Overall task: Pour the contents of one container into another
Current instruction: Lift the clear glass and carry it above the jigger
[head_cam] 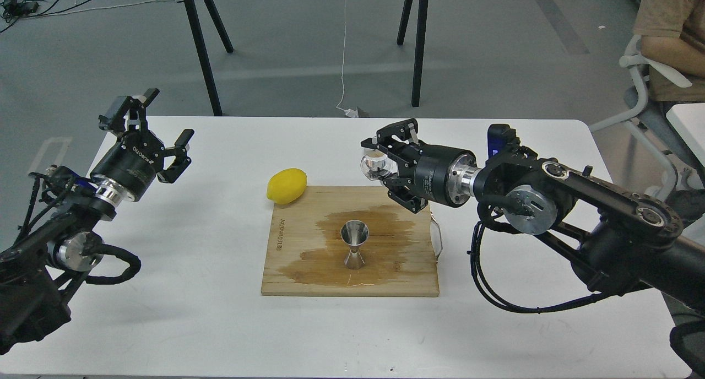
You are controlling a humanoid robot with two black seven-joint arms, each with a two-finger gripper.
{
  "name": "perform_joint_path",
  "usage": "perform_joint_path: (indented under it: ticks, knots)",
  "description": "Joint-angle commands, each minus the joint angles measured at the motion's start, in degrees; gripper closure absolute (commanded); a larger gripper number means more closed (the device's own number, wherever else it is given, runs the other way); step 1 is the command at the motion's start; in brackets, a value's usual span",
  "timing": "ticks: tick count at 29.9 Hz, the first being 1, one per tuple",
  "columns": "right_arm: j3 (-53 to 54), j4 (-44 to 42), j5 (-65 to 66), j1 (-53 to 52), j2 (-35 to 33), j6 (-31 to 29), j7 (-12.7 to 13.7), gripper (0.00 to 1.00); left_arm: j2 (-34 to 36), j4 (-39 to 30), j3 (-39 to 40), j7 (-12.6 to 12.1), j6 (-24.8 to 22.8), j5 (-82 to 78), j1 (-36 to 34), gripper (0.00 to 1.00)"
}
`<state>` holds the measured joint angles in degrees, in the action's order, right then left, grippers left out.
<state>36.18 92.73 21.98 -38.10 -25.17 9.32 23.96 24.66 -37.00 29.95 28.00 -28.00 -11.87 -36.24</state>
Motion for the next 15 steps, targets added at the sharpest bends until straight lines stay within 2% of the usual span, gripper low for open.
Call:
perform_joint_path:
  ticks: [1, 9, 15]
  knots:
    - [-1.54, 0.61, 1.83, 0.04, 0.04, -1.49, -0.14, 0.55, 0.56, -0.01, 0.02, 0.0, 0.0, 0.0, -0.49, 0.0]
    - [-2.78, 0.79, 9.39, 1.09, 0.04, -4.48, -0.76, 0.56, 0.74, -0.01, -0.06, 0.0, 0.0, 0.0, -0.85, 0.0]
    - [-3.65, 0.88, 17.04, 1.8, -0.14, -6.24, -2.78, 0.56, 0.92, -0.01, -0.06, 0.0, 0.0, 0.0, -0.76, 0.0]
